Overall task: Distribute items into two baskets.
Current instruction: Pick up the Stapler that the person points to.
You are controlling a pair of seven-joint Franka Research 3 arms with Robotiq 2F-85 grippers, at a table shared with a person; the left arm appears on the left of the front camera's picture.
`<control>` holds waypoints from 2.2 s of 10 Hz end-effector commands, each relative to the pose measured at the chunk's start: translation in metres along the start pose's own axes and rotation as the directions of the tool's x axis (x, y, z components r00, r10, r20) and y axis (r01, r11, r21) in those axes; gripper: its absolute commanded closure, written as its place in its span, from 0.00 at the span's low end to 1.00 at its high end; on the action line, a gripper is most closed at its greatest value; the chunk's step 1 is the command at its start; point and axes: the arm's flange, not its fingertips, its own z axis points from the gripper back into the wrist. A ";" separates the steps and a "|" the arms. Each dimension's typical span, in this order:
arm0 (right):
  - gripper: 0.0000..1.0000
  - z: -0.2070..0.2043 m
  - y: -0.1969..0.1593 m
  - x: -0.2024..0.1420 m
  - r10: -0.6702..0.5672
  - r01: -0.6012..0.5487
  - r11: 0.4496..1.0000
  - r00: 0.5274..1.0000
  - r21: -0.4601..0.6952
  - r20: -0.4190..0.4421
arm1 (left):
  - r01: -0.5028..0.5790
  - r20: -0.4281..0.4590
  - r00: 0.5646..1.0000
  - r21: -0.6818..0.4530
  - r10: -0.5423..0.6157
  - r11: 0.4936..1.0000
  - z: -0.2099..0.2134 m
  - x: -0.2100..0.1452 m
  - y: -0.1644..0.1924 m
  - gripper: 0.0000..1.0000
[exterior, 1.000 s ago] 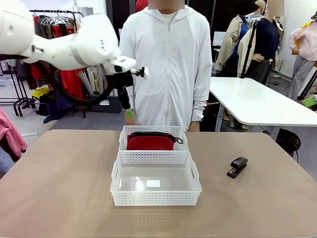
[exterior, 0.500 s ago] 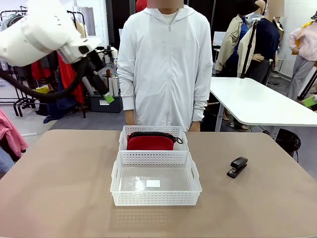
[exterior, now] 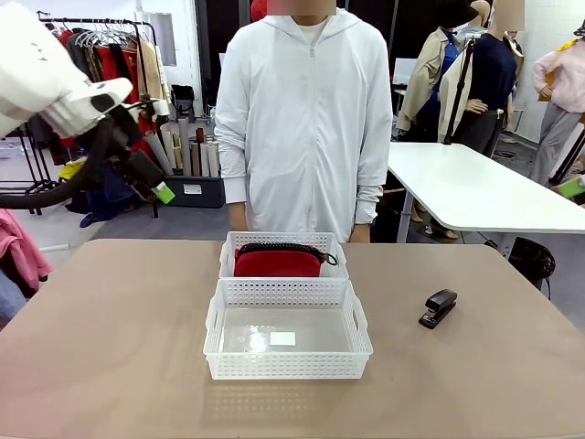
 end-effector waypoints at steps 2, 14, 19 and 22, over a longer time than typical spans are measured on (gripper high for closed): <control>0.00 0.001 0.002 0.001 0.005 -0.005 1.000 1.000 0.004 0.005 | -0.149 0.226 0.960 -0.073 0.162 0.986 0.020 -0.051 0.006 0.00; 0.00 0.001 0.002 0.001 0.005 -0.005 1.000 1.000 0.004 0.005 | -0.128 0.299 0.929 -0.294 0.218 0.947 0.041 -0.184 0.043 0.00; 0.00 0.001 0.002 0.001 0.005 -0.005 1.000 1.000 0.004 0.005 | -0.145 0.279 0.933 -0.291 0.228 0.946 0.044 -0.185 0.046 0.00; 0.00 0.001 0.002 0.001 0.005 -0.005 1.000 1.000 0.004 0.005 | -0.145 0.279 0.933 -0.291 0.228 0.946 0.044 -0.185 0.046 0.00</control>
